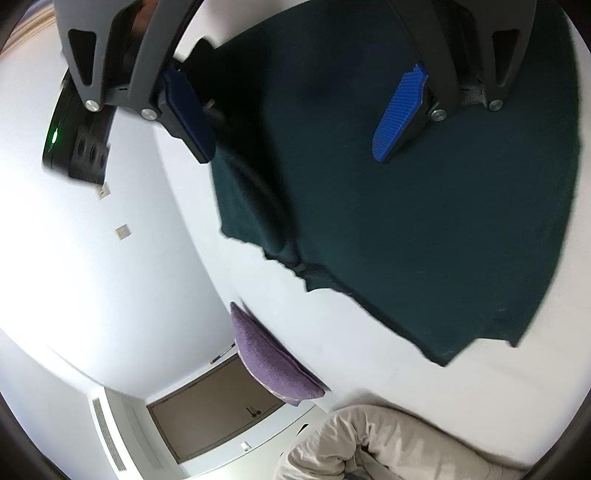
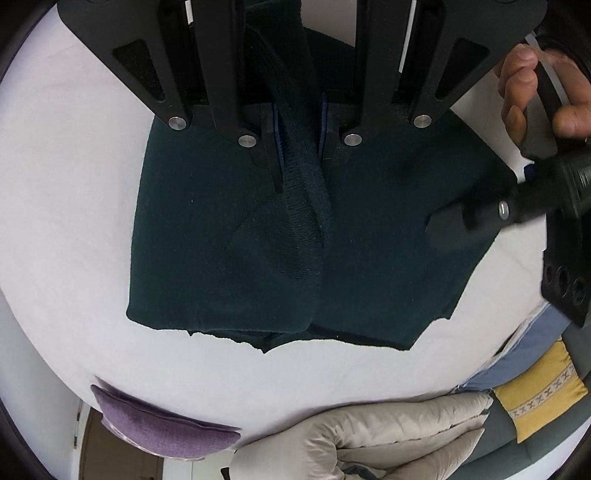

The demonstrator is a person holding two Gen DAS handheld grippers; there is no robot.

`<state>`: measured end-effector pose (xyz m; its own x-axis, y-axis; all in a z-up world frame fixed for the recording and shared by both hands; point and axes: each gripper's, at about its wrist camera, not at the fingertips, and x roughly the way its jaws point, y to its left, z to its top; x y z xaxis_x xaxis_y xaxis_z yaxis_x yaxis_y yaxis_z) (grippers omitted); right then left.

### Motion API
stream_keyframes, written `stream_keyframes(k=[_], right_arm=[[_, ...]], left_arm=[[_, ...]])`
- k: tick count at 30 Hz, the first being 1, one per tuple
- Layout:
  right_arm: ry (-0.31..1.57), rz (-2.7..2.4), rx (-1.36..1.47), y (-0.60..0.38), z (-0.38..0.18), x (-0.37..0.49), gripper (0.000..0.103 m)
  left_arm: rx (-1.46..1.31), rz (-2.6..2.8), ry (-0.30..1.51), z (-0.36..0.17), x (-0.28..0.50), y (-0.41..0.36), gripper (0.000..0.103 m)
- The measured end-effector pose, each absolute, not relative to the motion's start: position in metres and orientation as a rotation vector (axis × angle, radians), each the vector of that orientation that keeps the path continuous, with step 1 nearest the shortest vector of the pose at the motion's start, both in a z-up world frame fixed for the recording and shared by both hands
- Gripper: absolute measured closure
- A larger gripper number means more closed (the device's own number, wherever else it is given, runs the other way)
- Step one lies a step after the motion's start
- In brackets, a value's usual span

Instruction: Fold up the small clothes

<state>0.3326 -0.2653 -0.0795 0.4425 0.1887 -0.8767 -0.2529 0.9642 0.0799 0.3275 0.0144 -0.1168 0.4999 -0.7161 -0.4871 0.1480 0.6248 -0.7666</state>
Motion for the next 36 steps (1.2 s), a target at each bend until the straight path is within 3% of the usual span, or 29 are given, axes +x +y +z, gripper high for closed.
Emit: stream_keyframes(k=[11, 14, 16, 18, 21, 23, 24, 25, 28, 36], right_arm=[[1.034, 0.306, 0.006, -0.270, -0.095, 0.317, 0.085], [1.021, 0.329, 0.011, -0.273, -0.096, 0.309, 0.080], [0.998, 0.353, -0.001, -0.278, -0.093, 0.292, 0.079], [0.990, 0.357, -0.001, -0.281, -0.093, 0.285, 0.078], [0.975, 0.363, 0.026, -0.293, -0.085, 0.263, 0.077], [0.944, 0.388, 0.043, -0.302, -0.077, 0.242, 0.060], [0.930, 0.395, 0.052, -0.307, -0.074, 0.233, 0.055], [0.902, 0.400, 0.069, -0.316, -0.070, 0.218, 0.051], [0.860, 0.420, 0.137, -0.337, -0.061, 0.199, 0.051], [0.851, 0.338, 0.410, -0.407, -0.075, 0.197, 0.046]], left_arm=[[-0.656, -0.644, 1.087, -0.123, 0.383, -0.051, 0.009], [-0.637, -0.621, 1.106, -0.119, 0.387, -0.059, 0.023], [-0.620, -0.622, 1.117, -0.117, 0.386, -0.065, 0.040], [-0.571, -0.632, 1.139, -0.115, 0.386, -0.076, 0.050], [-0.528, -0.629, 1.150, -0.114, 0.383, -0.082, 0.053], [-0.523, -0.627, 1.154, -0.113, 0.383, -0.085, 0.062], [-0.515, -0.625, 1.154, -0.113, 0.384, -0.087, 0.073], [-0.507, -0.623, 1.157, -0.114, 0.383, -0.088, 0.076], [-0.513, -0.627, 1.161, -0.117, 0.383, -0.085, 0.085], [-0.614, -0.690, 1.145, -0.115, 0.376, -0.049, 0.090]])
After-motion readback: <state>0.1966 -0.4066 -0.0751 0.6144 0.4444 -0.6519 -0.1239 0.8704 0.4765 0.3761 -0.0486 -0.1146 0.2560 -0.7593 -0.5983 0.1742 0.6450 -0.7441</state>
